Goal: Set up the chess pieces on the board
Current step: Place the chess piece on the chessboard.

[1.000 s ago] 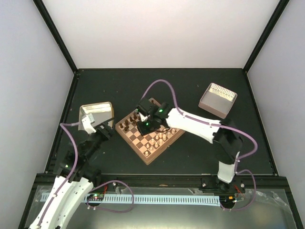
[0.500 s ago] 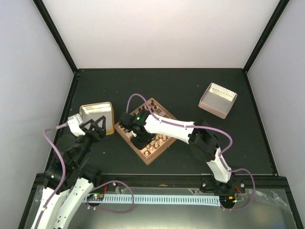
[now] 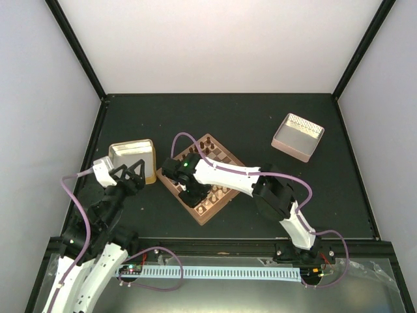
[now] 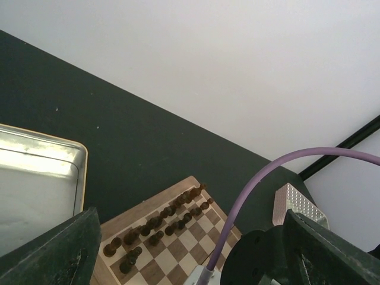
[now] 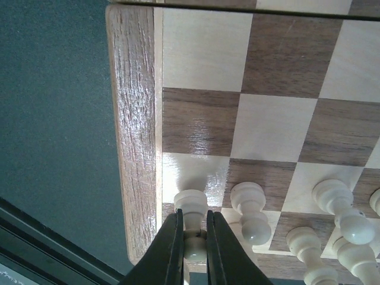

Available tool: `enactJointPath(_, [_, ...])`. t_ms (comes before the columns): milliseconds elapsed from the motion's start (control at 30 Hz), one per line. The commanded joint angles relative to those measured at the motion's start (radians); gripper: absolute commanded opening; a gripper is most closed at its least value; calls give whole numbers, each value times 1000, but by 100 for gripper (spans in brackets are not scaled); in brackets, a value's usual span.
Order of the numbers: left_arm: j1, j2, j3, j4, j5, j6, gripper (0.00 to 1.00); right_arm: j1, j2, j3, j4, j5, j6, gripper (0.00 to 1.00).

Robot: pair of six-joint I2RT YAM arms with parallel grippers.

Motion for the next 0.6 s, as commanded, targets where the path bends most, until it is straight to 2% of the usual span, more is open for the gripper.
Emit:
enactJointPath(0, [4, -16, 29, -20, -20, 12, 85, 5, 27, 10, 13, -17, -17, 9])
enactJointPath(100, [4, -14, 28, -20, -20, 11, 85, 5, 30, 9, 16, -6, -17, 17])
enactJointPath(267, [4, -13, 24, -19, -20, 12, 86, 5, 37, 16, 30, -10, -18, 22])
enactJointPath(400, [5, -15, 23, -22, -21, 13, 86, 4, 37, 16, 34, -2, -18, 22])
enactJointPath(567, [4, -16, 19, -21, -23, 13, 86, 5, 33, 14, 47, -2, -9, 15])
